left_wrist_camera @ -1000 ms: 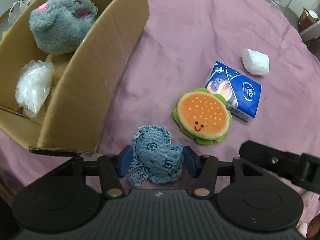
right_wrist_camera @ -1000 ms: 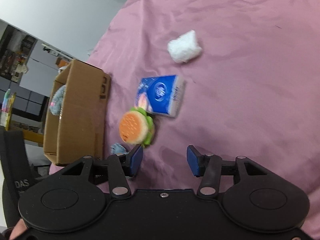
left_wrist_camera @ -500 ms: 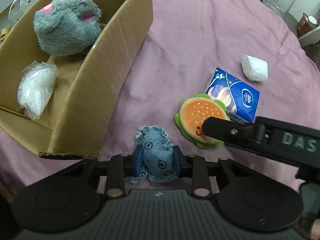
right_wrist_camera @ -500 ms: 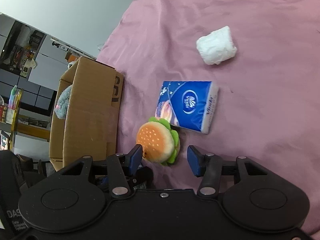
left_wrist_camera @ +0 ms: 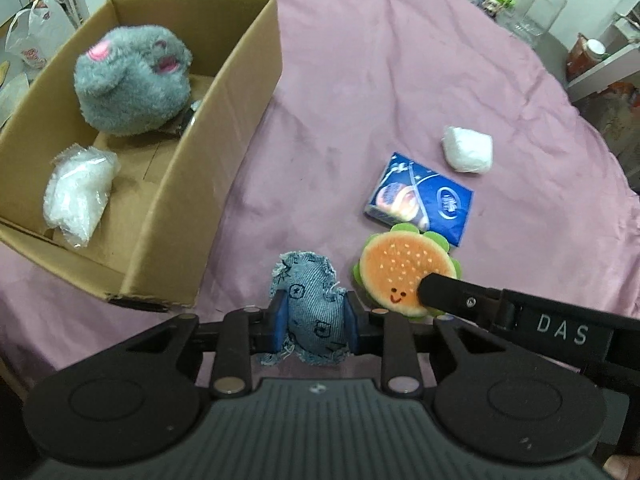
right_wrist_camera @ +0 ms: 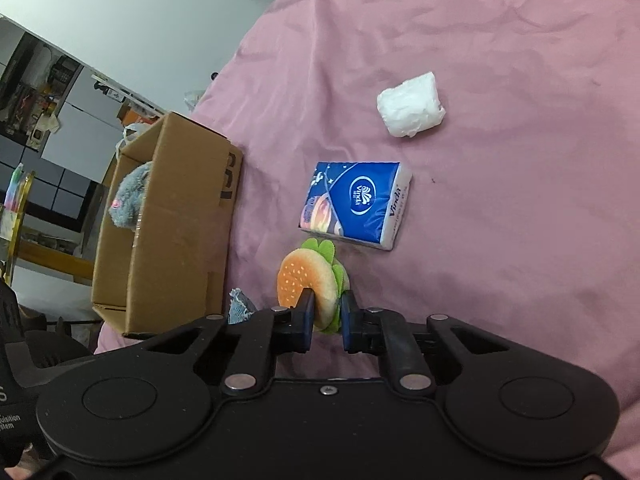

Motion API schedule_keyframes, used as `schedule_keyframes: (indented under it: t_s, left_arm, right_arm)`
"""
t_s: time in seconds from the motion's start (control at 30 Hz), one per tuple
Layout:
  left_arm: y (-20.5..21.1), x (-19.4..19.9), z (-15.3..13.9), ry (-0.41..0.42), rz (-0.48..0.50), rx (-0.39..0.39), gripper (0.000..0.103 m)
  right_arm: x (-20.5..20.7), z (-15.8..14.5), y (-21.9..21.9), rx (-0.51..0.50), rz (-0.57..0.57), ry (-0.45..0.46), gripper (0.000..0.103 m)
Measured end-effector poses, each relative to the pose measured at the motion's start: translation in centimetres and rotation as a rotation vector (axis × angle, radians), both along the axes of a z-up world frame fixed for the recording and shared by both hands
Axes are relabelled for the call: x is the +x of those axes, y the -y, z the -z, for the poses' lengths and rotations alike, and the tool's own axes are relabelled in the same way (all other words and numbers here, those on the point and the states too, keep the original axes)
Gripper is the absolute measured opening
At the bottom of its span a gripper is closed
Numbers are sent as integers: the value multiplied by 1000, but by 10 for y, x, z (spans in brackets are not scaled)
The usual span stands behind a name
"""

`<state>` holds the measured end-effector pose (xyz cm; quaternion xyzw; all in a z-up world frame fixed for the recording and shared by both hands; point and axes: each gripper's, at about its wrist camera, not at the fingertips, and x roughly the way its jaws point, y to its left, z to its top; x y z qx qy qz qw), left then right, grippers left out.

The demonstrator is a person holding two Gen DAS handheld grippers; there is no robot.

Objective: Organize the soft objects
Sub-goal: 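Lift the denim and burger plushes with both grippers and carry them over the box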

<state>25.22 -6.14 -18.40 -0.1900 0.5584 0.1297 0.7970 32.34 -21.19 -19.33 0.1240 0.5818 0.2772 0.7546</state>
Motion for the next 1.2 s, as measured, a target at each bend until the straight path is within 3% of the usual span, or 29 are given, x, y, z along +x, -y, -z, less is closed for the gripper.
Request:
schedule_keyframes:
  t_s: [0.43,0.77,1.2]
  left_arm:
    - [1,-32,-47,114,75,1,27]
    - [-26,-55,-84,204,81,-25,28]
    - [-69,-89,-102,225,129,-42,28]
  right_arm:
    - [-38,-50,6,-59,36,116,14]
    - [-72,-96,-7,-76,76,207,14]
    - [-116,-123,-45,-106,102,255,14]
